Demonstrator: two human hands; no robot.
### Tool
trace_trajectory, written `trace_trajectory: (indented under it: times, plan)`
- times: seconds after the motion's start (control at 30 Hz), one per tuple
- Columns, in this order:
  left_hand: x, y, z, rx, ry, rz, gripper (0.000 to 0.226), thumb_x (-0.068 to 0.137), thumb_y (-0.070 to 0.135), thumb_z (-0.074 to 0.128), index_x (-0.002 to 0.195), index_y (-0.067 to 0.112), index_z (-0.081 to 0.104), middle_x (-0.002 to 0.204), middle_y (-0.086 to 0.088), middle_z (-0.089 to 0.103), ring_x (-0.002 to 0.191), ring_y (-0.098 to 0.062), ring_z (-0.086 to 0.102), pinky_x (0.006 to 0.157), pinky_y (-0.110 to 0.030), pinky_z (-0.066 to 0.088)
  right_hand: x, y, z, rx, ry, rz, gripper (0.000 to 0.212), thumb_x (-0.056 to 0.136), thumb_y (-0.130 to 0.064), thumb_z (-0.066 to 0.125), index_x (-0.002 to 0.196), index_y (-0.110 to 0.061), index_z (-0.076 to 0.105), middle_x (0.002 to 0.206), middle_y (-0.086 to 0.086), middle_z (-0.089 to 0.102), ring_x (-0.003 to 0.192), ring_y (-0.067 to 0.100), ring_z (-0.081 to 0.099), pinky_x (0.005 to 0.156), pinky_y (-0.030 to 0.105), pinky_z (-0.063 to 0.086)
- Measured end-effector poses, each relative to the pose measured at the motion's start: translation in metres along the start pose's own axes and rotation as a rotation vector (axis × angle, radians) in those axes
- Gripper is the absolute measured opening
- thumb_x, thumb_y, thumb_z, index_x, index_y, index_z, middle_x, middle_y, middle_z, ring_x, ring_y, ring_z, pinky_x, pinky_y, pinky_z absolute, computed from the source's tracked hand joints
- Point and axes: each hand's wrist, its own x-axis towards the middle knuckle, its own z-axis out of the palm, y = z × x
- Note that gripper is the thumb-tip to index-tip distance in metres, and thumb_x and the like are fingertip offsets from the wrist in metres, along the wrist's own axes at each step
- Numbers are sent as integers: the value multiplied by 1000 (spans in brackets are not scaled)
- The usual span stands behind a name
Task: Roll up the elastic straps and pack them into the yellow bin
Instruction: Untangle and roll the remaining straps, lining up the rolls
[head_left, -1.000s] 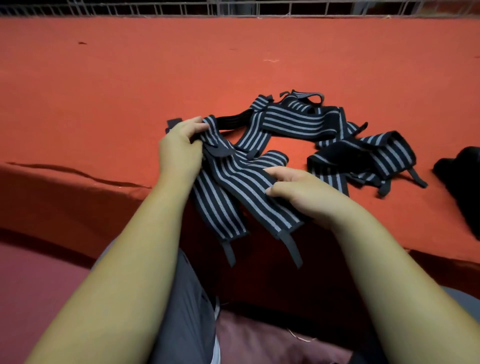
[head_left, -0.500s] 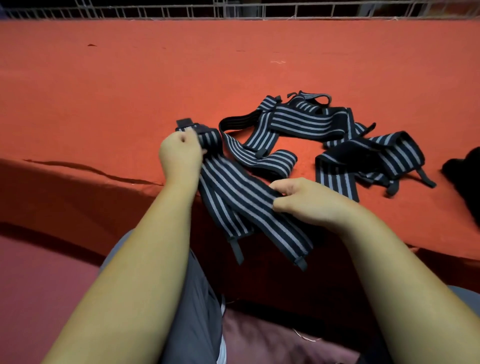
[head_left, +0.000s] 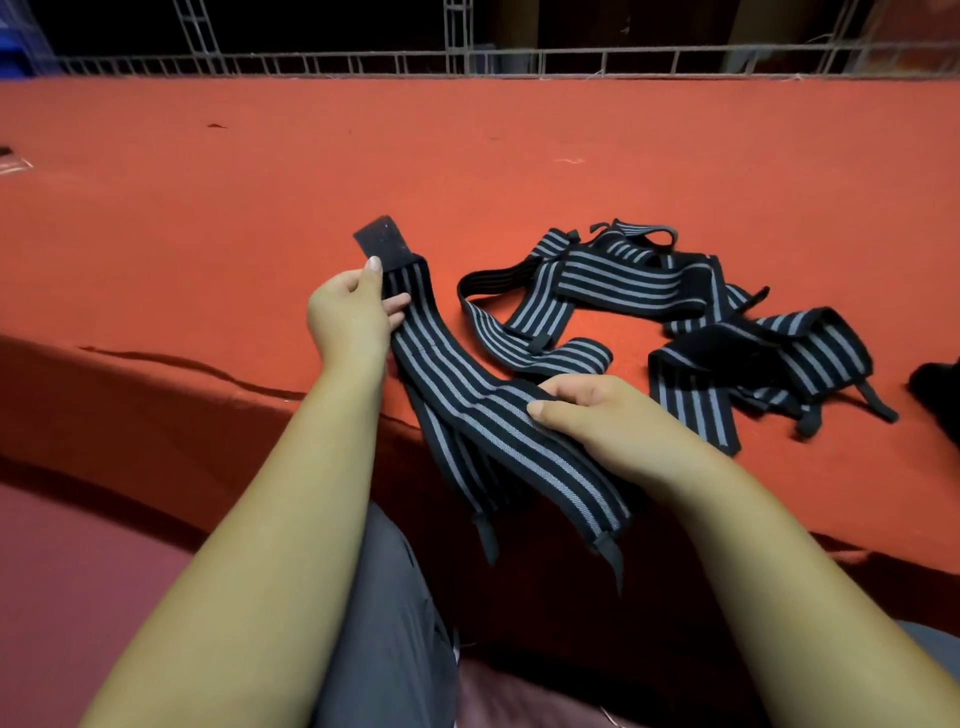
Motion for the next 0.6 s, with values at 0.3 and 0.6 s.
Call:
trace_trajectory:
  times: [0.3, 0.6]
  plan:
    - [66, 5, -27, 330, 111, 102, 38, 101, 43, 68, 68, 28, 58, 74, -7, 72, 66, -11, 80, 81, -54, 66, 55, -17, 45, -15, -64, -131, 32, 103, -39, 69, 93, -9, 68, 75, 1, 63, 71, 11, 56, 76, 38, 48]
    - [126, -28, -35, 494, 56, 88, 42, 99, 49, 64, 71, 18, 70, 64, 0, 70, 64, -9, 78, 79, -46, 66, 89, -30, 79, -395, -159, -114, 47, 105, -48, 63, 75, -12, 62, 59, 7, 71, 43, 21, 65, 44, 26, 44]
